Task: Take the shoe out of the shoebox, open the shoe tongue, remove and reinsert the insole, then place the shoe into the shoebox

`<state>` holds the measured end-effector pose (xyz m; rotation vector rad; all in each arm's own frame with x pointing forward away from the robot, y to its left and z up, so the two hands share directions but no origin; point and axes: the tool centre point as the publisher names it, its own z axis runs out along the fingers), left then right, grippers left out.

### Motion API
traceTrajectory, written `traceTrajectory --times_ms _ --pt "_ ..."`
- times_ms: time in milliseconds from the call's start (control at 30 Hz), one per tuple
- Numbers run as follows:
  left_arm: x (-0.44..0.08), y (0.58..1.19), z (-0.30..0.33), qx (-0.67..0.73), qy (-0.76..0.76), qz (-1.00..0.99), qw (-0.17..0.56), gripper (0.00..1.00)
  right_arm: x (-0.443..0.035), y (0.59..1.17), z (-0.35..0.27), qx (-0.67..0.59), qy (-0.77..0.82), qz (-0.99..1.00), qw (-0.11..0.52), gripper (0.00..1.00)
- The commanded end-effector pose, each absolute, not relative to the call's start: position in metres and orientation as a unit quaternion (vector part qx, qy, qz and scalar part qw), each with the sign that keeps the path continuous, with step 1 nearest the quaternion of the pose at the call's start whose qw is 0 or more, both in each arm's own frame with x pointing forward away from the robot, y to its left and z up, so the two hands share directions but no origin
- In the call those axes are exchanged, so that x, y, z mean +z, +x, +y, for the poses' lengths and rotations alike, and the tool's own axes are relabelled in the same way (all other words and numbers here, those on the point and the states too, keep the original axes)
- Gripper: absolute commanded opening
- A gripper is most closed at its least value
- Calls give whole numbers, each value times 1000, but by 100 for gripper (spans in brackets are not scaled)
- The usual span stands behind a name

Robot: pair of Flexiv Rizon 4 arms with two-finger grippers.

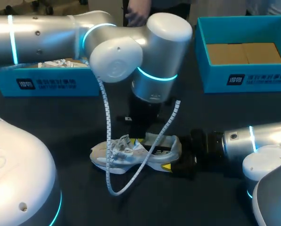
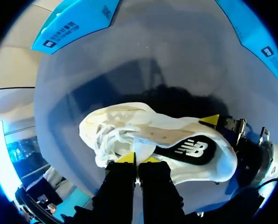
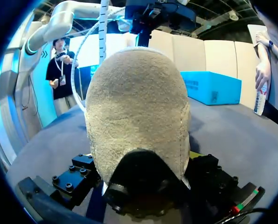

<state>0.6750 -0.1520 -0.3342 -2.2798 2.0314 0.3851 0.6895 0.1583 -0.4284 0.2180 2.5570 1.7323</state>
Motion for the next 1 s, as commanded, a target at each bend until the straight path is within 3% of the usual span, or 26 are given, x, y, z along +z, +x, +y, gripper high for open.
traceTrajectory --times_ms 33,533,1000 --pt "-324 676 -131 70 -747 661 -23 0 -431 689 161 558 70 827 24 0" --pt "-313 681 -88 -35 -728 667 -151 0 -431 689 161 558 70 827 24 0" --pt "-335 685 -55 -77 -717 670 -175 0 -431 689 161 558 70 827 24 0"
